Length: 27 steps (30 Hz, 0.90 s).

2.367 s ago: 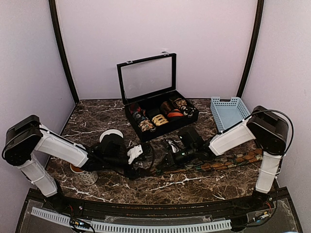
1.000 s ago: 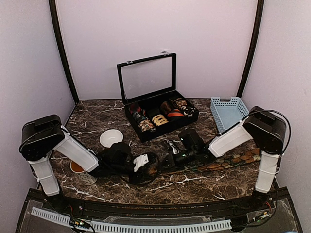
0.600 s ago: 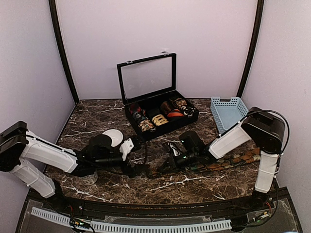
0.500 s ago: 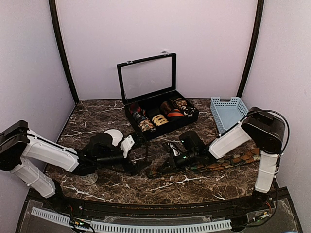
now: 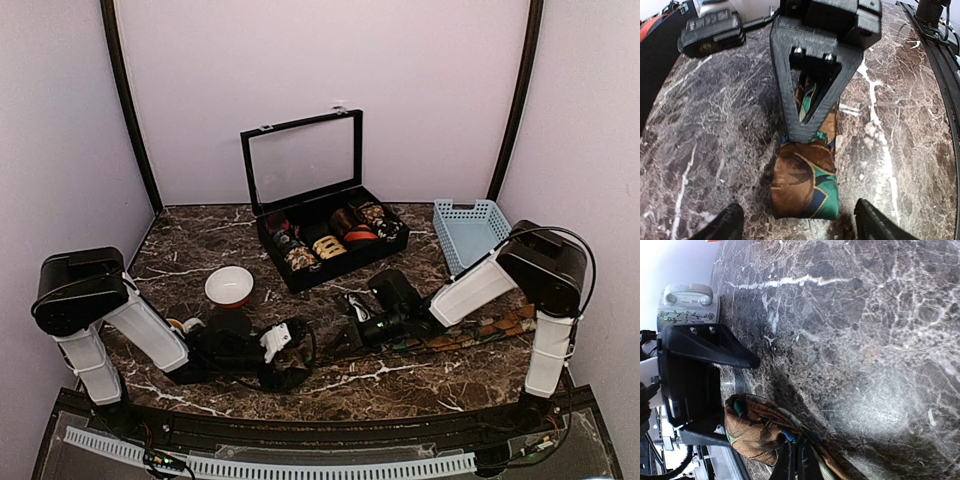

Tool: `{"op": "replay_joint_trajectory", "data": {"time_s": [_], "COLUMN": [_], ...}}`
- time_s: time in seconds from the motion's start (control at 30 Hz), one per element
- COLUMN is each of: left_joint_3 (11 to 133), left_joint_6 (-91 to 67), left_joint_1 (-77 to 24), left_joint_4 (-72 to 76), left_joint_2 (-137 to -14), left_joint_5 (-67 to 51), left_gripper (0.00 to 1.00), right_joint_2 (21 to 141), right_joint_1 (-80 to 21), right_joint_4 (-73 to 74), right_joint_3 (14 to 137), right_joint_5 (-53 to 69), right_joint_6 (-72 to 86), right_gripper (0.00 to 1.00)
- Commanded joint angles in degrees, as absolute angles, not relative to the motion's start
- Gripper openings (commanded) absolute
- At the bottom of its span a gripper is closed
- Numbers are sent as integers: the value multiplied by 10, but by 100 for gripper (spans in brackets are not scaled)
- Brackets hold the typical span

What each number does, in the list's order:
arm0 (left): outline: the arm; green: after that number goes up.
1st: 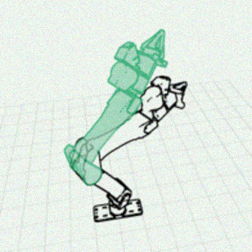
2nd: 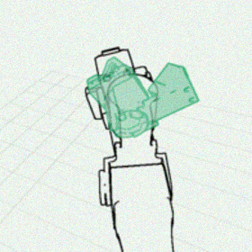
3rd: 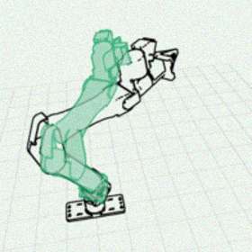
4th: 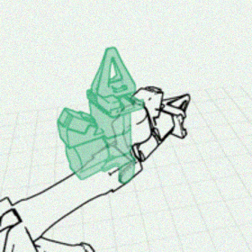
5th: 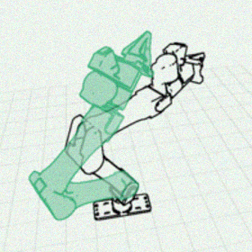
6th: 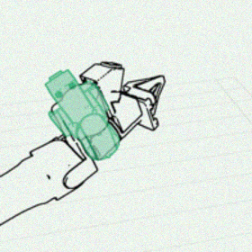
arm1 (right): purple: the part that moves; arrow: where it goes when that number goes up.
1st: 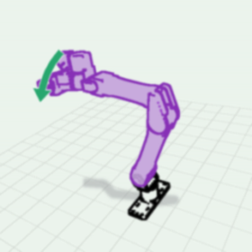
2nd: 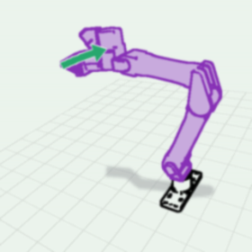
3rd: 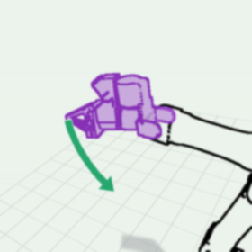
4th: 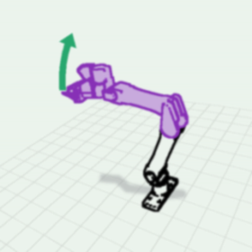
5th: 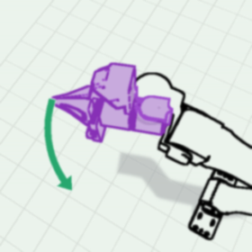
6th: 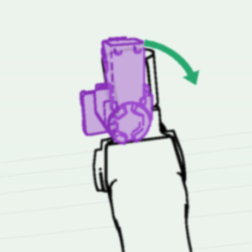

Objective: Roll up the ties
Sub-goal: Roll the tie at the center of the board.

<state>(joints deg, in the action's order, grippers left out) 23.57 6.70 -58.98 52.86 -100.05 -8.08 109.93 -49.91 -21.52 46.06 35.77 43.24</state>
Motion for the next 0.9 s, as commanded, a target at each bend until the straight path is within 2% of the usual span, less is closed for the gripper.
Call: {"op": "replay_joint_trajectory", "data": {"time_s": [0.0,0.13,0.3,0.6,0.73,0.87], "left_joint_3": [234,251,277,330,316,279], "left_joint_6": [75,78,84,94,95,87], "left_joint_1": [-589,-592,-600,-600,-600,-595], "left_joint_4": [595,594,587,559,563,560], "left_joint_2": [-1030,-1043,-1042,-1086,-1085,-1052], "left_joint_5": [-98,-124,-115,-122,-111,-84], "left_gripper": [69,52,42,33,33,38], "right_joint_2": [1105,1108,1109,1107,1111,1111], "right_joint_1": [-499,-499,-499,-499,-499,-499], "right_joint_4": [-162,-164,-164,-175,-174,-172], "right_joint_3": [454,450,449,446,450,449], "right_joint_5": [312,305,306,307,309,309], "right_joint_6": [413,409,405,409,407,406], "right_gripper": [0,0,0,0,0,0]}}
